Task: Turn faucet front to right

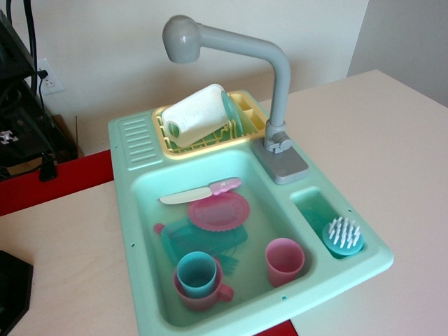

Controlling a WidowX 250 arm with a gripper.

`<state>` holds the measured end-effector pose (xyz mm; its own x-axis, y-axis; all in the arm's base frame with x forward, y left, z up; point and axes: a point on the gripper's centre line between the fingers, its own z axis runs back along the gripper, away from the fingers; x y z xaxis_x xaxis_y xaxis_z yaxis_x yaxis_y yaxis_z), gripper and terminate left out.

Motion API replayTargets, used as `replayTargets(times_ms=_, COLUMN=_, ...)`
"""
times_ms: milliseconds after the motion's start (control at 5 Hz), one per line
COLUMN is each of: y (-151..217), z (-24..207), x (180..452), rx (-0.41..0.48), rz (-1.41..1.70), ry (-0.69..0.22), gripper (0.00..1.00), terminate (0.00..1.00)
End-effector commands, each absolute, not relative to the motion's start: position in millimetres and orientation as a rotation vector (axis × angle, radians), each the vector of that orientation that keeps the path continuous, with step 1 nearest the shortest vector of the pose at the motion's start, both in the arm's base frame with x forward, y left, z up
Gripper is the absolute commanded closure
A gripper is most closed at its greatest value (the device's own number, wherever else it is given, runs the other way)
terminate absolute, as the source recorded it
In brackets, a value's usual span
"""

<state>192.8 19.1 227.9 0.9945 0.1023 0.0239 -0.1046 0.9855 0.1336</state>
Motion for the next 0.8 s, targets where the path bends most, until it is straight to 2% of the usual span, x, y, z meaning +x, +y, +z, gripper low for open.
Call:
replayTargets(times_ms=0, y=19, z=228, x=193, rx=0.135, rz=0.104, ry=-0.017, gripper=0.0, terminate=0.0)
replayTargets(times_ms=200, y=29, z=226, x=210, rx=0.114, rz=0.138, ry=-0.006, gripper=0.0, terminate=0.0)
replayTargets(times_ms=600, y=74, z=219, x=230, rx=0.146, rz=0.21, ry=0.0, gripper=0.0, terminate=0.0)
